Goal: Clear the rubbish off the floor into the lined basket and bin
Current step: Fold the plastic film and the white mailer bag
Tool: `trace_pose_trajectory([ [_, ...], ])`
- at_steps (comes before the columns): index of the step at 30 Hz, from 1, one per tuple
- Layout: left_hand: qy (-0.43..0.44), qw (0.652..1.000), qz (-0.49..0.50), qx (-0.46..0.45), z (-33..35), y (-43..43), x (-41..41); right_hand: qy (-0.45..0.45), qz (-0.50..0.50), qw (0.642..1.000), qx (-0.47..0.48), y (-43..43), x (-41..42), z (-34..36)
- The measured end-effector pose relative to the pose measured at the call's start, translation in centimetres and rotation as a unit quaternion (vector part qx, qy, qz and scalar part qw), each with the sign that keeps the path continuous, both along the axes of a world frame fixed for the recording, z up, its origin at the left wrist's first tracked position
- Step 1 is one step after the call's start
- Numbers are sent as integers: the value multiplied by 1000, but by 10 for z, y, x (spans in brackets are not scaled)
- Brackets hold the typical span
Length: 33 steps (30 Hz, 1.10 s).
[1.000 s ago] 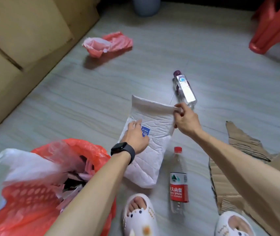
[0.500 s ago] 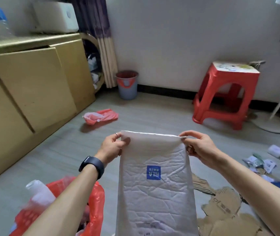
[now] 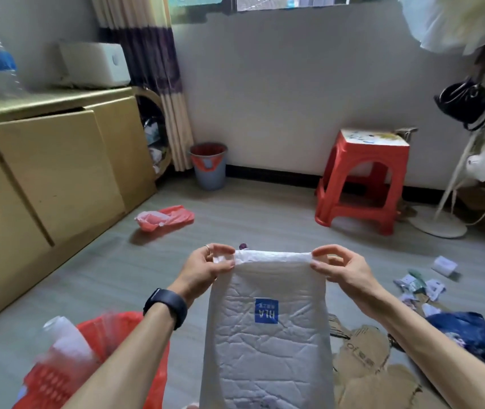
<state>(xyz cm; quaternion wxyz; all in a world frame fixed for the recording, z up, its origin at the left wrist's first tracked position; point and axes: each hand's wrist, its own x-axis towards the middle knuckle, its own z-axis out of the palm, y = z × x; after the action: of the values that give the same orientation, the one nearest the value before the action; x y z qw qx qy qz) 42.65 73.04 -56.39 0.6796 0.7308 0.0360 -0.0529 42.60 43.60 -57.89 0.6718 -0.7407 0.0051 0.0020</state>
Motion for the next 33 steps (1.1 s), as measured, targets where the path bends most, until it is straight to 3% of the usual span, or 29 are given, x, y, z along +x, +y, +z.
trace_pose_trajectory([
  [4,-22,999,22,-15,3,14,-6,43,26,993,104,-2,0,4],
  [11,27,996,-13,-78,-1,25,-17,79,87,983,142,3,-3,2],
  [16,101,991,-79,-43,-8,25,-24,81,108,990,44,-7,-3,-6],
  [23,107,982,-81,-135,-2,14,-10,91,50,977,188,-7,0,-3],
  [27,169,969,-126,-132,-1,19,-15,99,53,983,146,-12,-5,-4],
  [33,99,989,-63,-91,-11,17,-12,118,118,982,90,-5,-7,2],
])
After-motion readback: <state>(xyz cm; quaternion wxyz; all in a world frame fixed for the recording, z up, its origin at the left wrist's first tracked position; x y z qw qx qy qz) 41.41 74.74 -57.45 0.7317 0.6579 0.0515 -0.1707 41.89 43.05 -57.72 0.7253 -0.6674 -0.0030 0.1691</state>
